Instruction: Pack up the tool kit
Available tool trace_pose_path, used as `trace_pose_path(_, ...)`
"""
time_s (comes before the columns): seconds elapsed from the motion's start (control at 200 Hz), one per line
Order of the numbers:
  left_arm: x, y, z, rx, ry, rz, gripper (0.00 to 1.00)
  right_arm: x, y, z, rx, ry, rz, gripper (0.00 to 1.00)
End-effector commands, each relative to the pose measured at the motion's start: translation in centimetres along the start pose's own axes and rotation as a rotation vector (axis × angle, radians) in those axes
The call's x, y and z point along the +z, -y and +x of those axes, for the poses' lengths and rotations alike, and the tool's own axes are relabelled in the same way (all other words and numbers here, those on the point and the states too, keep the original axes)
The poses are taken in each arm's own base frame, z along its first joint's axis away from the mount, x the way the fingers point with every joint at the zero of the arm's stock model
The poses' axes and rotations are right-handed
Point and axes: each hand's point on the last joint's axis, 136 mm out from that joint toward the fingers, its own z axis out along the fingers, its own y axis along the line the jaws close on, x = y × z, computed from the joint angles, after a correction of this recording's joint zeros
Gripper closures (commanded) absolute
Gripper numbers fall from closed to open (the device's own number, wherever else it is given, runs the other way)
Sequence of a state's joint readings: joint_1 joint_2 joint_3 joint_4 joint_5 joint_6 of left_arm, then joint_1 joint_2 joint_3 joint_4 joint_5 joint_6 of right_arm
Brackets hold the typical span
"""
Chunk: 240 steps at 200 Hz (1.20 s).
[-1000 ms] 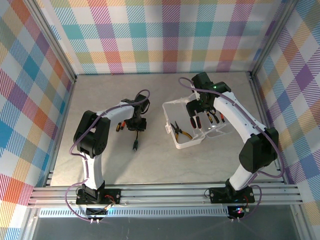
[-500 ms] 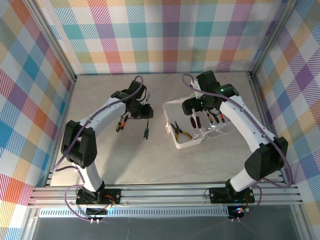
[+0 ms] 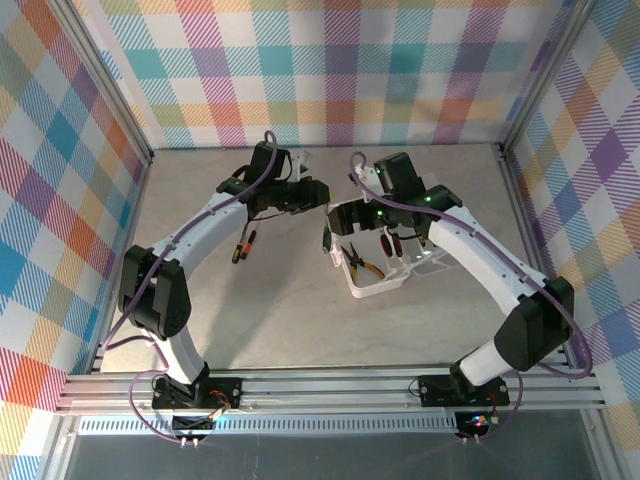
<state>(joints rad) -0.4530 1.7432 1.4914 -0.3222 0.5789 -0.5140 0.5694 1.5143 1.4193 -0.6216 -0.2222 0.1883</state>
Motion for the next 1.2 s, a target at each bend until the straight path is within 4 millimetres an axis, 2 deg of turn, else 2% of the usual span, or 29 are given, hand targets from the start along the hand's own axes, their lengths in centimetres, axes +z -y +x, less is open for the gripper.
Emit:
trace_pose_path(0.0,-2.2,4.4,-2.2,0.036,0.075,0.148,1.0,1.8,-1.2,-0.9,0.024,0.031,-0.06,0.13)
trace_pose_path(0.12,-2.6,4.9,-2.4,0.038,0.088,0.162,1.0,3.0,-1.6,-1.0,0.03,0.034,-0.06,0.2)
trace_pose_path(0.305,-2.9,5.2,-2.4,0.041,0.098,0.175,1.0,3.8,-1.9,-1.1,0.03,0.031,-0.06,0.4)
trace_pose_path(0.455,-3.0,5.4,-2.5,0.042,0.103,0.182,1.0,3.7,-2.3,-1.4,0.028,0.042,-0.064,0.59)
trace_pose_path(0.865,-3.3,5.5,-2.6,0.047,0.109,0.191,1.0,3.6,-2.1,-1.7,0.029,0.051,-0.047,1.0)
trace_pose_path(0.965,-3.3,4.9,-2.7,0.051,0.111,0.169,1.0,3.3,-1.8,-1.7,0.019,0.046,-0.019,1.0)
trace_pose_path(1.045,-3.3,3.8,-2.7,0.055,0.112,0.122,0.83,2.9,-1.3,-1.7,0.009,0.043,0.013,1.0)
trace_pose_path(1.13,-3.8,2.1,-3.0,0.063,0.127,0.041,0.51,2.7,-0.5,-1.4,0.002,0.029,0.051,1.0)
trace_pose_path(1.195,-4.5,0.2,-2.8,0.045,0.12,-0.033,0.35,2.4,0.5,-1.0,0.007,0.013,0.088,1.0)
